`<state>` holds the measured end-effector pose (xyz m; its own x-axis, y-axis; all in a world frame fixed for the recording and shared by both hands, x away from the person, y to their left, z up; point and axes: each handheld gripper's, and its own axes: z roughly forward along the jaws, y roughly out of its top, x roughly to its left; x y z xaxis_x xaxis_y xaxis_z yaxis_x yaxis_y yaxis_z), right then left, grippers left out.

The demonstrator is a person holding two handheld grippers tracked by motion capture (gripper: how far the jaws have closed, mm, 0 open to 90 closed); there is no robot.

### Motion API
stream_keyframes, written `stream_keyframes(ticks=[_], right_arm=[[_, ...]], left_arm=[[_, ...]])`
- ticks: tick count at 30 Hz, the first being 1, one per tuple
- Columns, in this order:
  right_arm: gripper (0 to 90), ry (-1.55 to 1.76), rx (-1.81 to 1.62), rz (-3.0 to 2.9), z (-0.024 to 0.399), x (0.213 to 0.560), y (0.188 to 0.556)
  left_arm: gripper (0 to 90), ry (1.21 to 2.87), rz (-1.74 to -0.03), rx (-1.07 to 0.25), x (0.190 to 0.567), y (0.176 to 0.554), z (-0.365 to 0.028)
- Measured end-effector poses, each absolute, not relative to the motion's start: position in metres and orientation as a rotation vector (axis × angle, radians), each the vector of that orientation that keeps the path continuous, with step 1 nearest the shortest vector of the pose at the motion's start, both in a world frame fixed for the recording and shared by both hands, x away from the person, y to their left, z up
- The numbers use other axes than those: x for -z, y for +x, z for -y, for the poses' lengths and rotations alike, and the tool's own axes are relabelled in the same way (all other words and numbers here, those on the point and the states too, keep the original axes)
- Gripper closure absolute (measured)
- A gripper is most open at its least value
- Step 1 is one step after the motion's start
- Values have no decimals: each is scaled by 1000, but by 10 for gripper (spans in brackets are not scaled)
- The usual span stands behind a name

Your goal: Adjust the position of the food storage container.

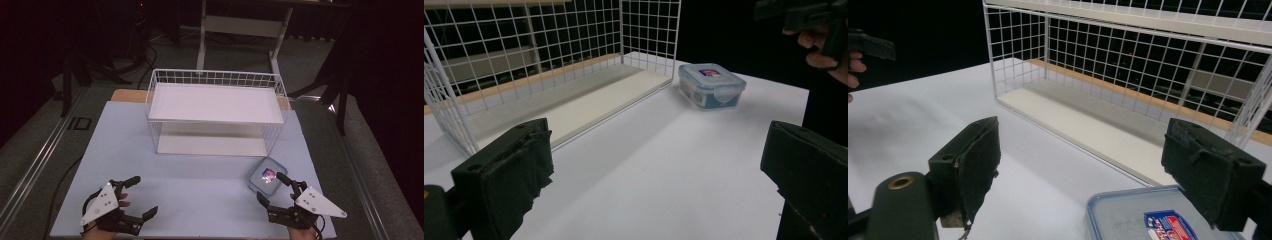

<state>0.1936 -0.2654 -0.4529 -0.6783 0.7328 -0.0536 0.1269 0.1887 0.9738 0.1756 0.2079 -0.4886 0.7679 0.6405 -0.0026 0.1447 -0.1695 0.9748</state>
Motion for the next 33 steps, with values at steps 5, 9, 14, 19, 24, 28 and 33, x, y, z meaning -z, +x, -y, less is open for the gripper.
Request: stream_keyframes(ticks=[5,9,14,19,24,28,33], right_arm=[[136,796,-1566,-1941,264,446,191],[130,760,-1590,-1953,261,438,189],[127,723,-1621,-1954,260,426,187],[133,743,-1611,-1967,259,422,191],[137,751,-1648,-1999,261,415,206],[126,798,-1622,-1981,265,410,217],[131,830,-1642,-1968,274,410,232]], left_arm=[[12,1717,-619,-508,488,175,-207],[12,1719,-617,-512,488,174,-207],[12,1713,-619,-517,487,174,-208],[12,1717,-621,-510,488,175,-209],[12,1721,-623,-515,488,175,-209],[12,1725,-618,-514,488,175,-208],[12,1727,-622,-512,489,175,-208]])
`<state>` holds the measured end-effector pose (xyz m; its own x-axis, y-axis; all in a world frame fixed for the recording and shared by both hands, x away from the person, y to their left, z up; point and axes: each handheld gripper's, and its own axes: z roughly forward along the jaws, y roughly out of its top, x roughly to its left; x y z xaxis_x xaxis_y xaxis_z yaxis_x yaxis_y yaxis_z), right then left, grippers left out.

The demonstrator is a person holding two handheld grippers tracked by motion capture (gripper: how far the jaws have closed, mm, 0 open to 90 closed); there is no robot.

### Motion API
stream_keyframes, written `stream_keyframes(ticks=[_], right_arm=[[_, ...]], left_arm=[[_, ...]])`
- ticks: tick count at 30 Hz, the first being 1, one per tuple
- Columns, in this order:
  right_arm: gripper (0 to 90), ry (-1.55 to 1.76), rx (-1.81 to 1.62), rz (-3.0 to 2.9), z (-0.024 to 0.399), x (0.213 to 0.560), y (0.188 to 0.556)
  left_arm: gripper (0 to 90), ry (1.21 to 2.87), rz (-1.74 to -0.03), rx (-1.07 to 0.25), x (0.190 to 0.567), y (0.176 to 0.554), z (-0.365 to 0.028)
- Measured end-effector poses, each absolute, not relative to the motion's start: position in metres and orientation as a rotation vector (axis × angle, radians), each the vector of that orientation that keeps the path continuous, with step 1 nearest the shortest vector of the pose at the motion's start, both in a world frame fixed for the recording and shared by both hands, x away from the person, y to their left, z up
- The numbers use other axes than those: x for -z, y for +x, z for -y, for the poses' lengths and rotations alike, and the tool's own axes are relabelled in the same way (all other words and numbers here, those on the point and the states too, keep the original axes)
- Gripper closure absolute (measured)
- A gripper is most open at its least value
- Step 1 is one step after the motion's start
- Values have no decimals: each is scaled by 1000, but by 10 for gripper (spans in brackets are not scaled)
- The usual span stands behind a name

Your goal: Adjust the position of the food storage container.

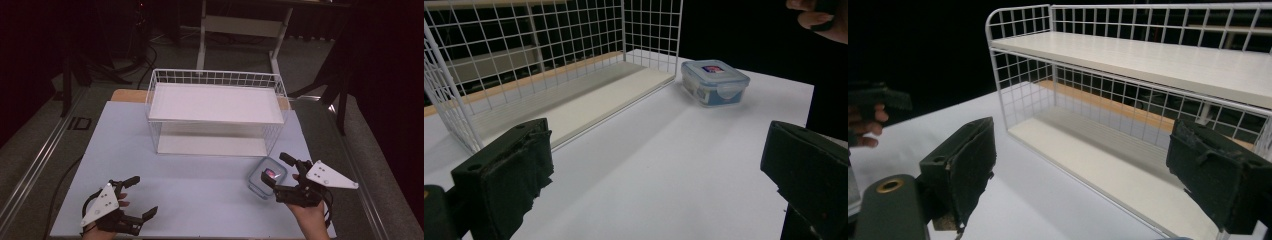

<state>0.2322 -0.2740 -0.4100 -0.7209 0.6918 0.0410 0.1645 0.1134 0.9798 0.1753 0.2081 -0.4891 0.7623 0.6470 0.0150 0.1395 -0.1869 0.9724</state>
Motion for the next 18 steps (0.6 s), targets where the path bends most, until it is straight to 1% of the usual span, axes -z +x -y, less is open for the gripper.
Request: stream_keyframes(ticks=[1,4,5,6,7,8,9,13,17,18], right_arm=[[182,849,-1608,-1984,279,412,240],[254,886,-1568,-1991,287,416,250],[304,901,-1559,-1994,291,418,254],[304,901,-1559,-1994,291,418,254],[327,912,-1553,-2002,295,421,258],[402,933,-1544,-2001,301,425,264],[449,938,-1535,-2007,304,427,267],[607,966,-1479,-2030,315,439,279],[849,983,-1404,-2033,325,453,291],[894,989,-1386,-2046,327,457,294]], left_arm=[[12,1725,-624,-512,489,176,-208],[12,1726,-626,-515,489,176,-209],[12,1726,-627,-516,489,176,-209],[12,1726,-627,-516,489,176,-209],[12,1725,-629,-514,490,176,-209],[12,1724,-632,-513,490,176,-209],[12,1724,-633,-513,490,176,-209],[12,1726,-632,-513,490,176,-209],[12,1731,-633,-511,491,176,-209],[12,1733,-633,-511,491,176,-209]])
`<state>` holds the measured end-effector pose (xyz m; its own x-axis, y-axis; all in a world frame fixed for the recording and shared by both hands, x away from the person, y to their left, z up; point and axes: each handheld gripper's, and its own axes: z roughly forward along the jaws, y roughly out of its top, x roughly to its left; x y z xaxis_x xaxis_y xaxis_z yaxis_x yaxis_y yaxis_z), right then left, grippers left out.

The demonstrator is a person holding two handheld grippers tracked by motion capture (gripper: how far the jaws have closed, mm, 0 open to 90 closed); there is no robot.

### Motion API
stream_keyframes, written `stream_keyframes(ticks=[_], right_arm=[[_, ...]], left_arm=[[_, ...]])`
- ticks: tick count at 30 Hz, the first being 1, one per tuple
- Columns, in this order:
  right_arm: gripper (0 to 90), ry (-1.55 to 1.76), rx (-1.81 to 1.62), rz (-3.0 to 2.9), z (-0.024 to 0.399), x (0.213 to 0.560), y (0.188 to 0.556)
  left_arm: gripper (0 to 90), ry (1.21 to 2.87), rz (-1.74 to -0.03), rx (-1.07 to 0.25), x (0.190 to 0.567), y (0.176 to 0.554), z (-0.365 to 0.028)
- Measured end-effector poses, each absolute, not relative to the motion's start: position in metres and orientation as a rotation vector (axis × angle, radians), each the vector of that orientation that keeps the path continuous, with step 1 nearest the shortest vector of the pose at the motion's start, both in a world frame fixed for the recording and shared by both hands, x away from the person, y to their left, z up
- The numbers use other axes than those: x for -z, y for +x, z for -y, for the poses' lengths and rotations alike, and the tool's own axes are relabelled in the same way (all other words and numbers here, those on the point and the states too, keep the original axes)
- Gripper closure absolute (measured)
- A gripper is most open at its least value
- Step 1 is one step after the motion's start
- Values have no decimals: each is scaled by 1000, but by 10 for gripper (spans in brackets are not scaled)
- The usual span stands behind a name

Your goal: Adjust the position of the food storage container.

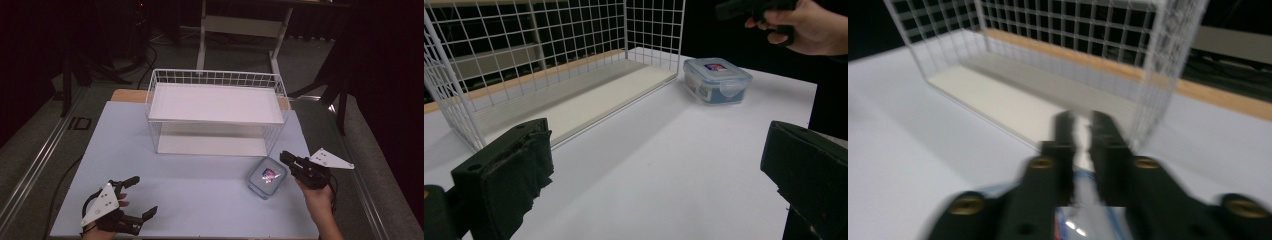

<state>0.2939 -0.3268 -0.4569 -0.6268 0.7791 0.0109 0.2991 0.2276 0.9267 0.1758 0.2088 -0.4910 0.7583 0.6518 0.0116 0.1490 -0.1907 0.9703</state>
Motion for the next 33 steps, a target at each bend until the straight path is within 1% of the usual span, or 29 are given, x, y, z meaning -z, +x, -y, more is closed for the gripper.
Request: stream_keyframes(ticks=[8,17,26,33], right_arm=[[900,1045,-1190,-2072,338,485,315],[900,1130,-1082,-2118,350,511,328],[900,1161,-1015,-2224,350,529,322],[900,1133,-1050,-2276,346,531,307]], left_arm=[[12,1736,-635,-512,491,175,-210],[12,1738,-642,-511,492,174,-211],[12,1738,-639,-513,492,174,-211],[12,1738,-638,-510,493,175,-212]])
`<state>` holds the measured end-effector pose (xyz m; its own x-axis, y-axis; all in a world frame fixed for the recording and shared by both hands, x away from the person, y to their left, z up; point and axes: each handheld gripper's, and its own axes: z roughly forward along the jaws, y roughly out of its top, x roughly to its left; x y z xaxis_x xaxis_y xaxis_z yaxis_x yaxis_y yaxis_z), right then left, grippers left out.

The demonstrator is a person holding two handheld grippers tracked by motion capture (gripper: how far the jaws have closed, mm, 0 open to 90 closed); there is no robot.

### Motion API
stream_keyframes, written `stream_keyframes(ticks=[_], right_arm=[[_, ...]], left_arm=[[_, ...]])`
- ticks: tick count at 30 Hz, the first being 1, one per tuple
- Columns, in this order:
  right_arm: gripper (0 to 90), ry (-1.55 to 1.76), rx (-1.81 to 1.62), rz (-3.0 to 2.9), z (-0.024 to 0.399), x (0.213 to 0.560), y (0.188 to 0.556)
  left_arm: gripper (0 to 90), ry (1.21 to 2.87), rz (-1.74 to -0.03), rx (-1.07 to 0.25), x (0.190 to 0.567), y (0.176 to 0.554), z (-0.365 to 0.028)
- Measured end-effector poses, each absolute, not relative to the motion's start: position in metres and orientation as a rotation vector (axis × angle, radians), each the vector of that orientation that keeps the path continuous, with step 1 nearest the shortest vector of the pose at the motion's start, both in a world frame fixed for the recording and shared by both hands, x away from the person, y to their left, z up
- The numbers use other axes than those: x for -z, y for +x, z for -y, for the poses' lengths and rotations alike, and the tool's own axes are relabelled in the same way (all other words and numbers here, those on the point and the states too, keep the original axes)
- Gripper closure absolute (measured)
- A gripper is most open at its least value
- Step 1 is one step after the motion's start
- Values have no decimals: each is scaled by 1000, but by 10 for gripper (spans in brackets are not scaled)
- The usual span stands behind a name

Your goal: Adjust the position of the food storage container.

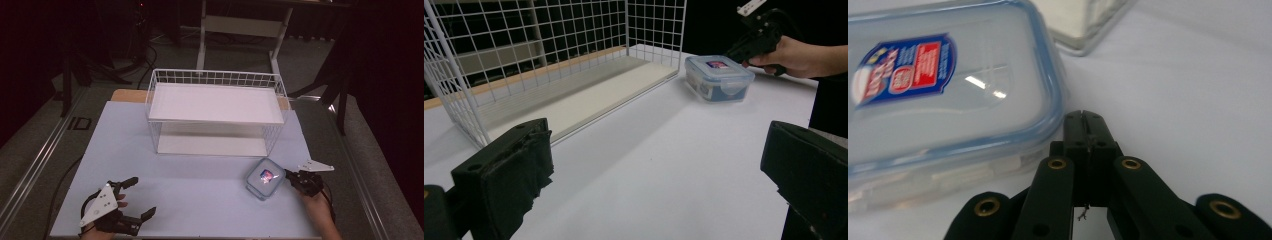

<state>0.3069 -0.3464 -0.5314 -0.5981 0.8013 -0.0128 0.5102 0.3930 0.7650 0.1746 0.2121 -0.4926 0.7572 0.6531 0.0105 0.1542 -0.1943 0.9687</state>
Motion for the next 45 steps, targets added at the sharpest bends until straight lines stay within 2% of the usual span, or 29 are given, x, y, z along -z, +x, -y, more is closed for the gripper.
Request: stream_keyframes(ticks=[21,34,45], right_arm=[[900,1038,-1113,-2424,317,532,277],[900,891,-1180,-2588,273,534,263],[900,824,-1227,-2659,233,536,265]], left_arm=[[13,1752,-622,-515,491,175,-209],[12,1769,-627,-513,492,176,-206],[12,1779,-637,-501,494,177,-206]])
